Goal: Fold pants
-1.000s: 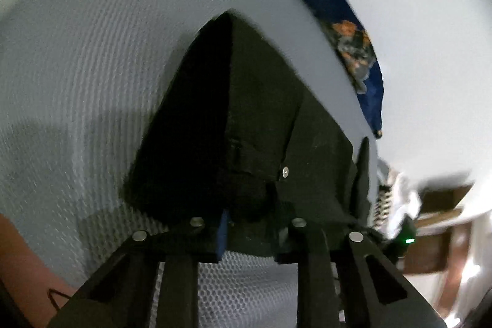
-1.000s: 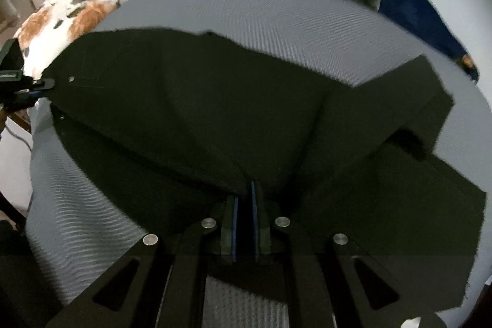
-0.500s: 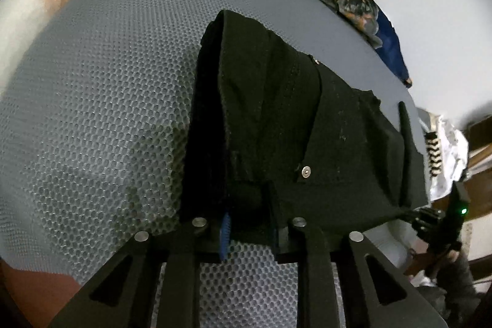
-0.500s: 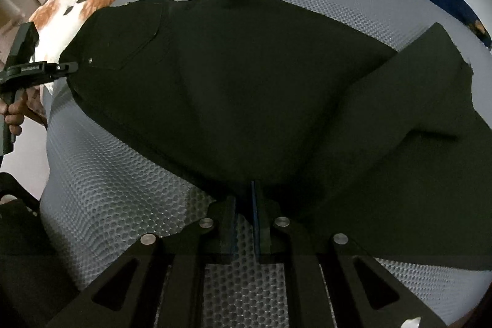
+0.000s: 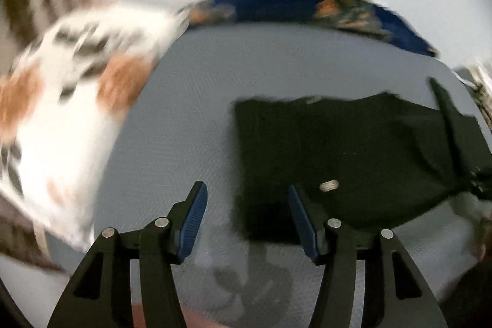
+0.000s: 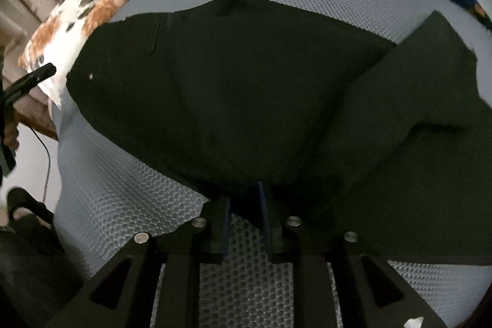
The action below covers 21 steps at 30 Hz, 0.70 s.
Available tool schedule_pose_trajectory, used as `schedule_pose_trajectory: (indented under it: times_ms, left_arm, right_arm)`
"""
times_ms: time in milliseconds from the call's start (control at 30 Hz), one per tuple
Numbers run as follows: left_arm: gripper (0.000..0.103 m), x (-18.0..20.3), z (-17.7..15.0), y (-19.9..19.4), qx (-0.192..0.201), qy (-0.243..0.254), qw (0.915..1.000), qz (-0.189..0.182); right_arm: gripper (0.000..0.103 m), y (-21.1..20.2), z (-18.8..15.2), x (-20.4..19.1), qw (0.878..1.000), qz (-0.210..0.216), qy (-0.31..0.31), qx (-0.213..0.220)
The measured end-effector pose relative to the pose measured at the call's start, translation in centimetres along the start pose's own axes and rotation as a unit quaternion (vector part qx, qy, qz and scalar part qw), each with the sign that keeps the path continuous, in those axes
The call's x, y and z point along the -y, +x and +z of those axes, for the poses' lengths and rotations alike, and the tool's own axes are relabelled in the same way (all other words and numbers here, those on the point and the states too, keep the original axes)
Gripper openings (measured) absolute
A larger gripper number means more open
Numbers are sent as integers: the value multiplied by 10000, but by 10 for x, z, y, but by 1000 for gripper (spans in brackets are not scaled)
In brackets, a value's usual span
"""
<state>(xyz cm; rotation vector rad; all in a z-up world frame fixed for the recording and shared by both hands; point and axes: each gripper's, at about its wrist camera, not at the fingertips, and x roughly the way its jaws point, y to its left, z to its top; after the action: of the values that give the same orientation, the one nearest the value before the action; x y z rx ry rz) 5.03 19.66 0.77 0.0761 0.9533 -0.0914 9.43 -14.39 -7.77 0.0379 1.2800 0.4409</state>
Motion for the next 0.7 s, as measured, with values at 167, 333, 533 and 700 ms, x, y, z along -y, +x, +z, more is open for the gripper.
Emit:
schedule_pose_trajectory:
  times_ms: [167, 333, 533, 700]
  left_arm:
    - [56, 87, 17, 4, 229, 1001, 9891, -1060]
    - [56, 177, 22, 32, 75, 1930, 9622, -1920]
    - [55, 244, 20, 64, -129, 2658, 9382, -2212]
    - [30, 266, 10, 82, -386, 2815, 9319, -2255]
  right_arm:
    - [18, -1, 5, 15, 9976, 434, 539, -70]
    - [18, 1, 5, 27, 9928, 744, 934, -128]
    - [18, 2, 5, 29, 9911, 883, 990, -131]
    - [19, -1, 7, 26, 9914, 958, 887, -124]
